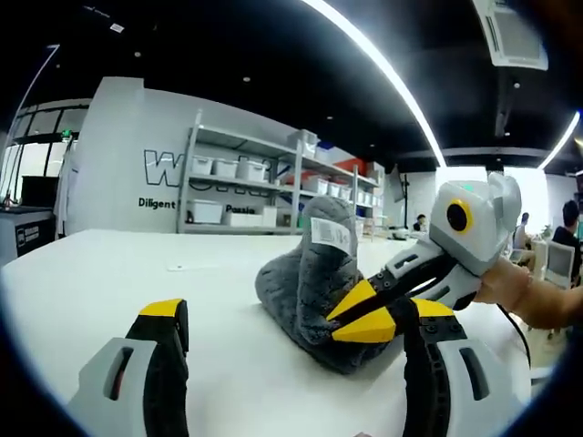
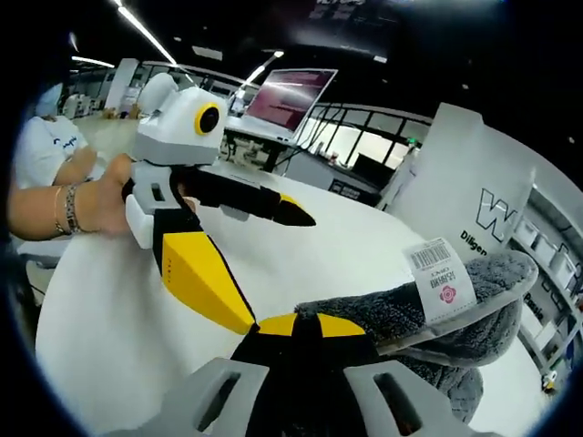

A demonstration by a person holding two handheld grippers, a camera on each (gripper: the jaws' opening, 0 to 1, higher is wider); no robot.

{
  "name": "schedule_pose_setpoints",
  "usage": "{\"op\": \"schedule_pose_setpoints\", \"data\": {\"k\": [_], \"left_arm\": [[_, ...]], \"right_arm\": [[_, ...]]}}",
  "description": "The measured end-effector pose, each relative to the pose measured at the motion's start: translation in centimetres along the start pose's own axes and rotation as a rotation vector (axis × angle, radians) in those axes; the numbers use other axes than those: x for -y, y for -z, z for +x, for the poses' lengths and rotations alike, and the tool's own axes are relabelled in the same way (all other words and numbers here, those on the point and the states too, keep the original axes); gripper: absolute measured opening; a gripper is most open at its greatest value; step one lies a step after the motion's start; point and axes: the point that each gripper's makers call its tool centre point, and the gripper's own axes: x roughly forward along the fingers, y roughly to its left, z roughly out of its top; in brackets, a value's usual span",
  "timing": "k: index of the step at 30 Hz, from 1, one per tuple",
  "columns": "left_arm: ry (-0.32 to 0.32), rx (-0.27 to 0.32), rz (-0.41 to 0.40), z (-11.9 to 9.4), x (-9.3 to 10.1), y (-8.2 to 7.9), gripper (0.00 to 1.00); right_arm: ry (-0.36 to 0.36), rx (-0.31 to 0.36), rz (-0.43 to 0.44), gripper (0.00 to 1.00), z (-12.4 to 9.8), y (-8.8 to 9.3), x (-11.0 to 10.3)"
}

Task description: Open the folded towel by lifting each exposed corner and separating the folded layers until the towel lies flat within the target outline without major curled edges

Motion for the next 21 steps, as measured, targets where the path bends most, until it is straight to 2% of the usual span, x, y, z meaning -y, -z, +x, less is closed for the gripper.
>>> {"op": "schedule_pose_setpoints", "data": {"k": [4,9,13,17,21], "left_arm": [[-0.001,-0.002,-0.003,0.0,-0.1,0.0,0.97],[-0.002,-0.003,-0.004,0.0,-0.1,0.1,0.97],[-0.001,0.0,-0.004,0.0,0.0,0.0,0.97],[0.005,0.022,-0.02,0.0,0.0,-0.4,0.97],[0.005,0.038,-0.035,-0.1,-0.2,-0.7,0.97]], "right_arm": [[-0.005,0.004,0.011,0.03,0.4,-0.1,0.6],[-0.023,0.04,0.052,0.15,0.1,-0.6,0.2],[0.015,0.048,-0.015,0.17,-0.3,-1.0,0.4],[0.058,0.065,-0.067,0.29,-1.1,-1.7,1.0],[0.112,0.032,-0.137,0.31,-1.9,-1.5,1.8]]}}
